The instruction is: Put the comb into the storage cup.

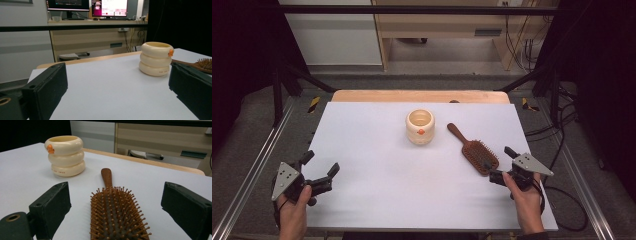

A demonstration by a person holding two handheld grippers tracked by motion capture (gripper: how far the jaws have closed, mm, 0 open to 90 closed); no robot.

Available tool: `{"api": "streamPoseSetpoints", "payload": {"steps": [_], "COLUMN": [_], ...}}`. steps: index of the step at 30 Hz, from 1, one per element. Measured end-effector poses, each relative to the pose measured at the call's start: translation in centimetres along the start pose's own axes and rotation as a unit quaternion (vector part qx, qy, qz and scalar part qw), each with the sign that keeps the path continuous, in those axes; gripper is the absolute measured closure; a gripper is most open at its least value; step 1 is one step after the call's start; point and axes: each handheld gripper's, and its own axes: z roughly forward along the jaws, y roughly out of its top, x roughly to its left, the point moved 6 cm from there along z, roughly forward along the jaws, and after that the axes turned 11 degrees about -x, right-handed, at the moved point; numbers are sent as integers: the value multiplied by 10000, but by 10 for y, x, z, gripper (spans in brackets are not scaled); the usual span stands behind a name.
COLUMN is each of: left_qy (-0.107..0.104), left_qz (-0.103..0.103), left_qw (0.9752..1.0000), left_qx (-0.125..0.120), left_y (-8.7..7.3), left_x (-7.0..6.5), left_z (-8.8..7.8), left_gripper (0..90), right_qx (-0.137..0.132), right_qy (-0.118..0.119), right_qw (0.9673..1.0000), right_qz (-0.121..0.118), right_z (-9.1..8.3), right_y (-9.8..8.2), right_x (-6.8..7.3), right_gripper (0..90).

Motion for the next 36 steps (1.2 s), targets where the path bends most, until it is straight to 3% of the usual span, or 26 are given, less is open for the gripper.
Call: {"api": "streamPoseSetpoints", "payload": {"steps": [22,30,31,36], "left_qy": [64,82,82,95], "left_qz": [3,1,2,5], "left_qw": [10000,9999,9999,9999], "left_qx": [71,74,75,84], "left_y": [-2,-2,-2,-2], "left_x": [2,2,2,2], "left_z": [0,-1,-1,0], "left_gripper": [23,25,25,25], "right_qx": [278,261,257,310], "right_qy": [-113,-149,-142,-179], "right_qw": [9993,9995,9996,9994], "right_qz": [216,100,58,-7], "right_z": [3,2,2,1], "right_y": [-4,-3,-2,-3], "right_x": [1,1,0,0], "right_gripper": [92,249,319,453]}}
